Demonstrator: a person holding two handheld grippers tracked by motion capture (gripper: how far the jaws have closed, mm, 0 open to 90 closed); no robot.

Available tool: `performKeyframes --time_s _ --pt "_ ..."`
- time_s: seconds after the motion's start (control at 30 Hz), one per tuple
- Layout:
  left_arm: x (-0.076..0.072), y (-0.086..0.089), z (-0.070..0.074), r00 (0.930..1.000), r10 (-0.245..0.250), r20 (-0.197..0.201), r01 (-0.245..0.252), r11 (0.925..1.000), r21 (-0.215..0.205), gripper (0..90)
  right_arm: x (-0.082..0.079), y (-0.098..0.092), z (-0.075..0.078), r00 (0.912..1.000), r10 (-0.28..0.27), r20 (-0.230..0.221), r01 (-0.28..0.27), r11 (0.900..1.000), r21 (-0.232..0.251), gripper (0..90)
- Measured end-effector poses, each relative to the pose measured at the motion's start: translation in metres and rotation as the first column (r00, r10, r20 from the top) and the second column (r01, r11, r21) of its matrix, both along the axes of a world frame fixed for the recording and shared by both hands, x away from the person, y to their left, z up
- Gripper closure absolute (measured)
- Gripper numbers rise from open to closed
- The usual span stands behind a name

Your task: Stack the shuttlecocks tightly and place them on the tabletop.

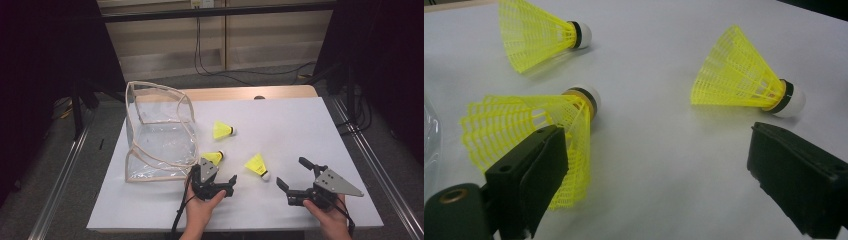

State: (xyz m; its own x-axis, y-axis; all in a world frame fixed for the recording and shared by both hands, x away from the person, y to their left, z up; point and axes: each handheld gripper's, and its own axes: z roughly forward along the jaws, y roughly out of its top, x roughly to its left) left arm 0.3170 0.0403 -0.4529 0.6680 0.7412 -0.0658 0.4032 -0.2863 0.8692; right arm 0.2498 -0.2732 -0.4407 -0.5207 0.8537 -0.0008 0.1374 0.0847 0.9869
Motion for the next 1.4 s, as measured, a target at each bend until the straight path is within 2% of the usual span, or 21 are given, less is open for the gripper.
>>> performKeyframes --time_s 0.2,0.4,0.47,0.53,0.63,0.73,0.8,0.93,1.07,1.1,1.13,1.17,1.2,1.3,1.4 --pt "0.004 -0.006 0.0 0.9983 0.054 0.023 -0.054 0.9985 -0.003 17.2 0.0 0.0 0.0 1.0 0.0 0.0 0.0 1.0 0.0 1.9" --pt "0.006 -0.01 0.0 0.9952 0.093 0.031 -0.094 0.9951 0.03 30.6 0.0 0.0 0.0 1.0 0.002 0.0 -0.002 1.0 0.001 2.0" --pt "0.006 -0.01 0.0 0.9923 0.118 0.037 -0.12 0.9916 0.049 44.4 0.0 0.0 0.0 1.0 0.004 -0.001 -0.004 1.0 0.001 2.1" --pt "0.007 -0.011 0.0 0.9884 0.146 0.04 -0.148 0.9871 0.059 50.9 0.0 0.0 0.0 1.0 0.006 -0.004 -0.006 1.0 0.005 2.3" --pt "0.008 -0.012 0.0 0.9868 0.155 0.046 -0.158 0.9851 0.068 67.5 0.0 0.0 0.0 1.0 0.007 -0.002 -0.007 1.0 0.007 2.4" --pt "0.008 -0.012 0.0 0.9868 0.156 0.044 -0.158 0.9858 0.056 83.5 0.0 0.0 0.0 0.9999 0.01 -0.003 -0.01 1.0 0.007 2.5" --pt "0.007 -0.012 0.0 0.9876 0.152 0.04 -0.153 0.9876 0.035 88.1 0.0 -0.001 0.0 1.0 0.007 -0.003 -0.007 1.0 0.006 2.5" --pt "0.003 -0.015 0.001 0.9932 0.115 0.018 -0.115 0.9933 0.01 89.1 0.0 -0.001 0.0 1.0 0.008 -0.004 -0.007 1.0 0.011 2.5" --pt "0.001 -0.023 0.0 0.9964 0.084 0.012 -0.084 0.9964 0.009 88.0 0.0 -0.001 0.0 1.0 0.008 -0.004 -0.008 1.0 0.007 2.6" --pt "0.001 -0.025 0.0 0.9959 0.09 0.0 -0.09 0.9959 0.008 84.6 0.0 -0.001 0.0 1.0 0.009 -0.002 -0.009 1.0 0.005 2.5" --pt "0.002 -0.026 0.0 0.996 0.089 -0.001 -0.089 0.9956 0.031 80.1 0.0 0.0 0.0 0.9999 0.009 -0.004 -0.009 1.0 0.006 2.5" --pt "0.003 -0.028 -0.001 0.9955 0.095 -0.007 -0.095 0.9953 0.021 79.4 0.0 0.0 0.0 1.0 0.009 -0.004 -0.009 1.0 0.006 2.6" --pt "0.004 -0.028 -0.001 0.9954 0.095 -0.013 -0.094 0.995 0.032 78.0 -0.001 0.0 0.0 0.9999 0.011 -0.005 -0.011 1.0 0.008 2.6" --pt "0.007 -0.028 0.001 0.9947 0.103 -0.004 -0.103 0.9946 0.013 85.7 -0.001 -0.001 0.0 0.9999 0.012 -0.003 -0.012 1.0 0.007 2.6" --pt "0.007 -0.03 0.005 0.9942 0.108 0.007 -0.108 0.9942 0.004 87.8 -0.001 -0.002 0.0 0.9999 0.011 -0.005 -0.011 1.0 0.009 2.6"
